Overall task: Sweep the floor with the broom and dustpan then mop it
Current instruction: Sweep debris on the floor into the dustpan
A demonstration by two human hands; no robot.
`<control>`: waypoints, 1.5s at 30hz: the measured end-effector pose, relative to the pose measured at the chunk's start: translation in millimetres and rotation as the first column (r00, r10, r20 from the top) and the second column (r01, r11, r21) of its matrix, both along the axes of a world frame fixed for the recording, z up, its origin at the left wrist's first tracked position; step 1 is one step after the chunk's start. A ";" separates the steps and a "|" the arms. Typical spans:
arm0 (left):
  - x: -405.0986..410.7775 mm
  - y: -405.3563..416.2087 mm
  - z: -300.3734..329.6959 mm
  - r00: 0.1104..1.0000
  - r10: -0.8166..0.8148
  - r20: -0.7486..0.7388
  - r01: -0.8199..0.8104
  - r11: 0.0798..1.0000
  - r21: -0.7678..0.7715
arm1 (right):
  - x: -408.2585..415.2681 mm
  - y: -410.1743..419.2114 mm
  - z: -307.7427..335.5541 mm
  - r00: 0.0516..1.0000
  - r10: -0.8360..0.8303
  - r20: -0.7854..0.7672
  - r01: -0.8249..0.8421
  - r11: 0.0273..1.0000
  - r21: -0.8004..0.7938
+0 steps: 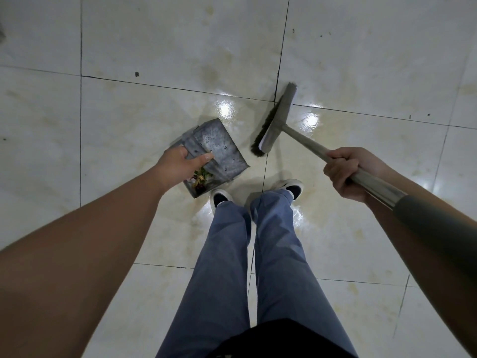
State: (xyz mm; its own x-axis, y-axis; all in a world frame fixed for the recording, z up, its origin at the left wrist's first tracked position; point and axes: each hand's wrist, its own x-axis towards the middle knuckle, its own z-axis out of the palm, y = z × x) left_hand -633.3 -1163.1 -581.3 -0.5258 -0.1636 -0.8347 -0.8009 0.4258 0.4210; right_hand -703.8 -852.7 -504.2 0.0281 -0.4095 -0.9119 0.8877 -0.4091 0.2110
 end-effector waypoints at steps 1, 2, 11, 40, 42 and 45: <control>-0.1 0.5 -0.1 1.000 0.001 0.005 -0.001 1.000 -0.001 | 1.1 -1.1 -1.0 0.999 -0.047 -0.005 0.047 0.999 0.001; -0.2 0.7 -0.3 1.000 -0.001 0.009 0.001 1.000 -0.001 | 2.6 -2.5 -2.2 0.996 -0.086 -0.010 0.086 0.996 0.001; 0.2 -2.2 -2.0 1.000 -0.015 -0.024 0.016 1.000 0.022 | 2.9 -20.8 7.4 0.999 -0.030 -0.018 0.031 0.995 0.090; 7.8 -15.9 4.9 0.986 -0.160 0.055 0.166 0.980 -0.112 | 41.9 -82.9 24.3 0.787 0.617 -0.025 -0.604 0.777 0.176; 11.6 -18.1 4.2 0.984 -0.166 0.058 0.172 0.978 -0.117 | 45.5 -77.3 34.3 0.758 0.650 -0.055 -0.622 0.747 0.235; 17.1 -18.3 4.7 0.988 -0.153 0.027 0.155 0.982 -0.112 | 45.4 -62.0 46.2 0.739 0.670 -0.061 -0.623 0.716 0.317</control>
